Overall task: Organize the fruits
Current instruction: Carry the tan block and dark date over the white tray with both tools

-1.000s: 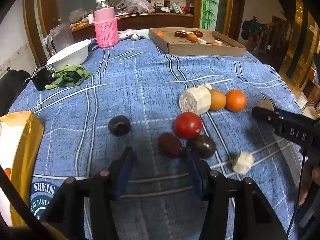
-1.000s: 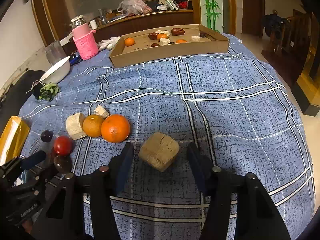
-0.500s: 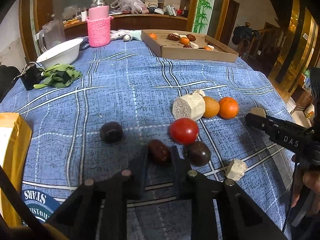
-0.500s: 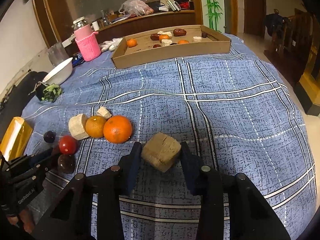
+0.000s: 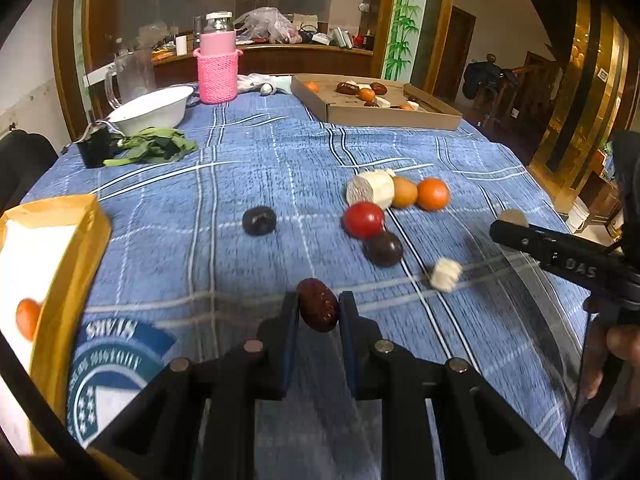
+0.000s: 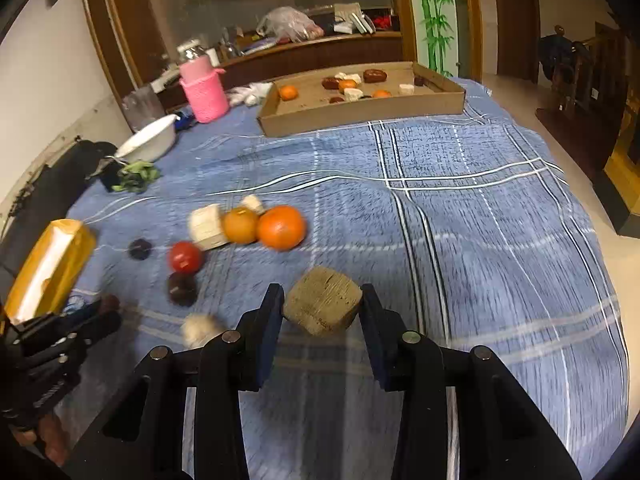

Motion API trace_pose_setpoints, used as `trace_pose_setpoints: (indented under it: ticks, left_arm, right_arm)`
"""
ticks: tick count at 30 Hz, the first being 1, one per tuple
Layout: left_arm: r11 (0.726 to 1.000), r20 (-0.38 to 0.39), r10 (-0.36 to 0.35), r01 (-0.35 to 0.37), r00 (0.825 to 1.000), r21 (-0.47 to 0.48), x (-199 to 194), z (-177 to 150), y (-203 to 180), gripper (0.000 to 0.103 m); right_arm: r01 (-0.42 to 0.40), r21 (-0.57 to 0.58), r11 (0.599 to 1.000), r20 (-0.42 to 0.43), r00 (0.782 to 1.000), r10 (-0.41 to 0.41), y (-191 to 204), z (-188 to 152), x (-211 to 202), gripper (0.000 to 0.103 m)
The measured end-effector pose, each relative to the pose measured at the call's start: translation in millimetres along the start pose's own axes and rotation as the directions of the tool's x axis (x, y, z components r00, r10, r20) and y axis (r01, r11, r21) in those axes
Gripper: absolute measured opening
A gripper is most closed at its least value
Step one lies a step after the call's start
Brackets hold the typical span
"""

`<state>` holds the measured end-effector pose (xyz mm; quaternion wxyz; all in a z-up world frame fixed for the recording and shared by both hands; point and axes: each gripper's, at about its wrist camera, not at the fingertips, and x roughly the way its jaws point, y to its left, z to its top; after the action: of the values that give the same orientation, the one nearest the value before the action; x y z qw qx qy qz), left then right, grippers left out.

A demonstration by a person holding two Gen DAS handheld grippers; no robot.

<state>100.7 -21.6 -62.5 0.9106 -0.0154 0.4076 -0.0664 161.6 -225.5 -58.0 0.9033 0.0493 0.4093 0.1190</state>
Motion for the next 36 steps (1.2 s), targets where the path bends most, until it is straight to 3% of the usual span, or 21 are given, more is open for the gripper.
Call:
trace_pose_setpoints:
  ticks: [8,18,27,36]
  left_arm:
    - [0.999,0.029,-0.009,0.01,1.0,-0.039,-34,-20,14,0.022]
    - [0.997,0.078,0.004,0.003,0.997,-0.083,-77,-44,42,0.022]
    - [0.99,0.111,0.038,-0.022,0.993,-0.138,-105,-56,66,0.022]
    - [0.976,0.122,0.115,-0.089,0.986,-0.201,-124,-63,96,0.022]
  right_arm:
    - [-0.022,-0.004,1.0,0.035,0.999,0.022,22,-32,-44,0.037]
    - [-0.063,-0.039,0.997,0.041,0.997,0.065,62,-57,-65,0.037]
    - [-0.105,-0.108,0.989,0.037,0.993,0.109,103,-63,-70,0.037]
    - [-0.154,-0.164,0.975,0.031,0.986,0.161,141,-60,-69,0.037]
